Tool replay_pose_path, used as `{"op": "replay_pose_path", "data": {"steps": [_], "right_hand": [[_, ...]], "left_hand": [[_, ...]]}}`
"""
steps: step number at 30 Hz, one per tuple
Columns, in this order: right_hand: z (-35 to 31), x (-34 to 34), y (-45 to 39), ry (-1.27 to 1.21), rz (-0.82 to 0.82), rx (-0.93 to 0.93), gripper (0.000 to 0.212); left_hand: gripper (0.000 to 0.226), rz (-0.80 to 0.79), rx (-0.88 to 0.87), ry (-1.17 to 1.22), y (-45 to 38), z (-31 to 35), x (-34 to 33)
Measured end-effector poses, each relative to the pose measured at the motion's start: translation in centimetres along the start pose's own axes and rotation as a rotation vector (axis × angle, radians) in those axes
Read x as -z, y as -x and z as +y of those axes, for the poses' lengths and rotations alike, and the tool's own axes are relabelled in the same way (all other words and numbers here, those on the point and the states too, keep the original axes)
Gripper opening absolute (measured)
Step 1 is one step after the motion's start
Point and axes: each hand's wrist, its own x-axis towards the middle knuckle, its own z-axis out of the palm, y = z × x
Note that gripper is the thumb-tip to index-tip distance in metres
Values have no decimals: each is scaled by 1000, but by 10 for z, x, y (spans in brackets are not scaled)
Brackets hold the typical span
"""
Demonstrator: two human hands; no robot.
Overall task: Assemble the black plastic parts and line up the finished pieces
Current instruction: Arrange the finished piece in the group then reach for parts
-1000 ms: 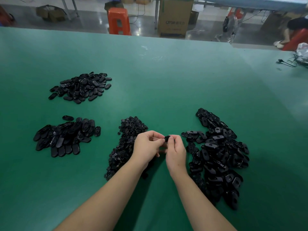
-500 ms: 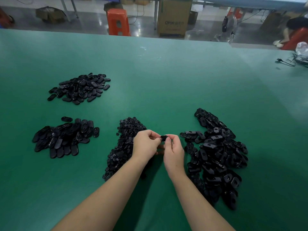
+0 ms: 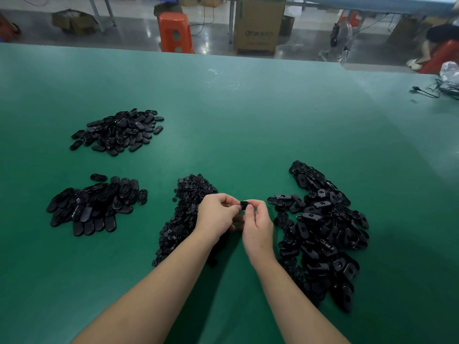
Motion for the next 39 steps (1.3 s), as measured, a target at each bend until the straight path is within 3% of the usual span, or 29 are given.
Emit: {"op": "replay_pose_path", "data": {"steps": [13, 16, 20, 25, 31, 39], "right_hand": [[-1, 1, 2, -118, -29, -4, 18], [0, 2, 2, -60, -31, 13, 18], [0, 2, 2, -21, -11, 42, 20], [1, 3, 1, -53, -2, 50, 18], [1, 2, 2, -116, -34, 78, 8], [4, 3, 0, -224, -68, 26, 14]], "left_hand": [[13, 36, -91, -174, 2, 4, 6], [5, 18, -140, -255, 5, 6, 9], [14, -6, -168, -235, 7, 12, 12], [10, 1, -229, -346, 7, 19, 11], [6, 5, -176, -268, 4, 14, 10], [7, -29, -93, -152, 4, 8, 13]]}}
